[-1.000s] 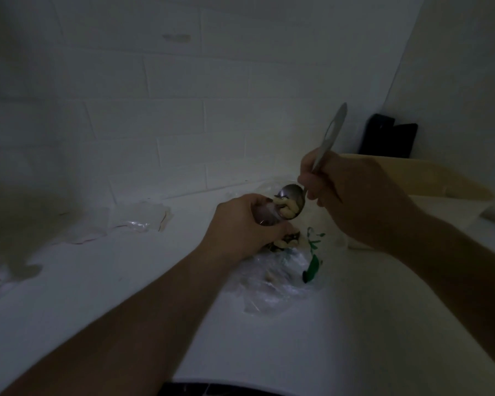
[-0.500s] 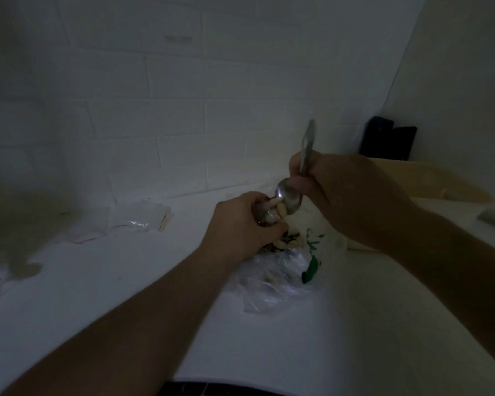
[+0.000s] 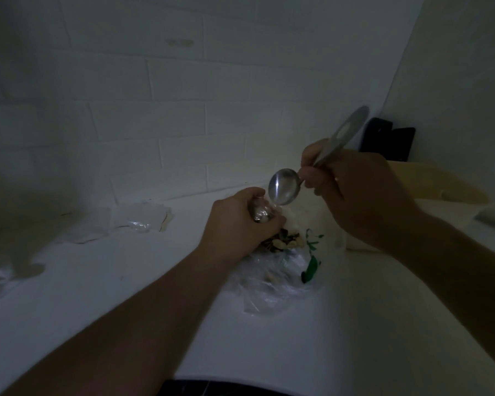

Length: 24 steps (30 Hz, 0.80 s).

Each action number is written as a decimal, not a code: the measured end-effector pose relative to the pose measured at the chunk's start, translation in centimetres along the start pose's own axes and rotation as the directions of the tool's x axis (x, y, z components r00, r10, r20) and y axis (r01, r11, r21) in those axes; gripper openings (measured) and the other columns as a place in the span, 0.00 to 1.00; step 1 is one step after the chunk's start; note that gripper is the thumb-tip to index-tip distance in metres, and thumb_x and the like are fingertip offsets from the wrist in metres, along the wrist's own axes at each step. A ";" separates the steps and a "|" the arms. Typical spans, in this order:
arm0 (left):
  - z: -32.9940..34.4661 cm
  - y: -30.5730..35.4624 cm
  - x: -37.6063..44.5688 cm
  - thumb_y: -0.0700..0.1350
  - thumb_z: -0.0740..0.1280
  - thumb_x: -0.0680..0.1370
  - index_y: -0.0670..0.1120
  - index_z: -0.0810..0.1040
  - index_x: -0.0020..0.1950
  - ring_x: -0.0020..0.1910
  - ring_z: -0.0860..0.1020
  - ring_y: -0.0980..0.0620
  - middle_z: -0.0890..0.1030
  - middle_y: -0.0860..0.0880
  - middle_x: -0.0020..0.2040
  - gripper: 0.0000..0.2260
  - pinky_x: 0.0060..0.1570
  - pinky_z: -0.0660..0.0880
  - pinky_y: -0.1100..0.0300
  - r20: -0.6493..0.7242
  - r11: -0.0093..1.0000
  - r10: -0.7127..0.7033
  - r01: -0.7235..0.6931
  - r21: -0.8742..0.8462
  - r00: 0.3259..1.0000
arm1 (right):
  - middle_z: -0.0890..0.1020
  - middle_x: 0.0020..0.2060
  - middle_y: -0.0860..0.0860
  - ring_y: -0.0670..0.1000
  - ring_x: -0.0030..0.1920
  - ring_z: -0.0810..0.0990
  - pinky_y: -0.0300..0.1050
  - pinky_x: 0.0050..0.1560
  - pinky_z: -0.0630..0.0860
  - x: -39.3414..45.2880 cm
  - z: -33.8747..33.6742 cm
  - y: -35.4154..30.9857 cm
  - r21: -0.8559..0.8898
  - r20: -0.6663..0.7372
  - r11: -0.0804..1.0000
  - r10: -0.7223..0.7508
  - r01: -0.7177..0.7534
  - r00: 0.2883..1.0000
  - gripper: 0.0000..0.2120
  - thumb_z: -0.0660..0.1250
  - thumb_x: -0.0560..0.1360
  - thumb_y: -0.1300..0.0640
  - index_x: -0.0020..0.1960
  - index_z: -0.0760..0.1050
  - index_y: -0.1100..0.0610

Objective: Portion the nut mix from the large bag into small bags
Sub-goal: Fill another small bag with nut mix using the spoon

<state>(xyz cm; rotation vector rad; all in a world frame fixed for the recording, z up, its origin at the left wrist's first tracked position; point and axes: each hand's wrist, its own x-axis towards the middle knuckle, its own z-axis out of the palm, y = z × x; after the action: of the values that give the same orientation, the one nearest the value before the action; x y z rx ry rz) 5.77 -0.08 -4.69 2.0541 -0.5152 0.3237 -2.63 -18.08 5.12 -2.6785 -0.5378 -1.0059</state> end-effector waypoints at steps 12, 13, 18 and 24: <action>-1.2 0.6 -0.1 0.55 0.79 0.73 0.54 0.73 0.76 0.50 0.83 0.66 0.85 0.63 0.50 0.33 0.62 0.80 0.57 -0.150 0.946 -0.132 0.079 -0.314 0.980 | 0.82 0.38 0.49 0.49 0.36 0.81 0.54 0.40 0.80 -2.8 2.2 0.4 0.069 0.032 0.985 0.158 -0.160 0.987 0.15 0.48 0.81 0.39 0.52 0.69 0.45; -1.6 0.4 0.2 0.54 0.79 0.74 0.53 0.73 0.77 0.50 0.84 0.66 0.85 0.62 0.52 0.33 0.61 0.81 0.58 -0.183 0.935 -0.154 0.084 -0.344 0.971 | 0.81 0.38 0.49 0.50 0.36 0.81 0.55 0.40 0.80 -2.9 2.6 0.5 0.073 0.042 0.985 0.152 -0.155 0.987 0.14 0.48 0.81 0.39 0.52 0.68 0.45; -2.1 -0.4 0.6 0.56 0.79 0.73 0.54 0.73 0.76 0.49 0.82 0.68 0.85 0.63 0.53 0.33 0.59 0.80 0.62 -0.190 0.975 -0.100 0.057 -0.216 0.977 | 0.78 0.36 0.49 0.51 0.34 0.80 0.54 0.36 0.78 -3.4 4.4 1.2 0.074 -0.007 0.992 0.101 -0.100 0.995 0.12 0.51 0.83 0.44 0.51 0.70 0.48; -1.7 -1.6 0.8 0.59 0.83 0.67 0.59 0.74 0.72 0.50 0.83 0.63 0.84 0.61 0.53 0.36 0.57 0.82 0.57 -0.002 0.985 -0.087 0.085 -0.149 0.996 | 0.77 0.36 0.51 0.53 0.33 0.75 0.43 0.35 0.68 -3.3 6.6 2.1 -0.058 -0.060 0.995 0.078 -0.081 0.995 0.21 0.50 0.85 0.46 0.54 0.76 0.59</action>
<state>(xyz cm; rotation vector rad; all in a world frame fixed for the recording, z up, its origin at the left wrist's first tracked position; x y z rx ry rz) 7.19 1.98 -4.73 1.9226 -0.4309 0.2358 -0.20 -18.59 -2.17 -2.6908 -0.3922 -1.0897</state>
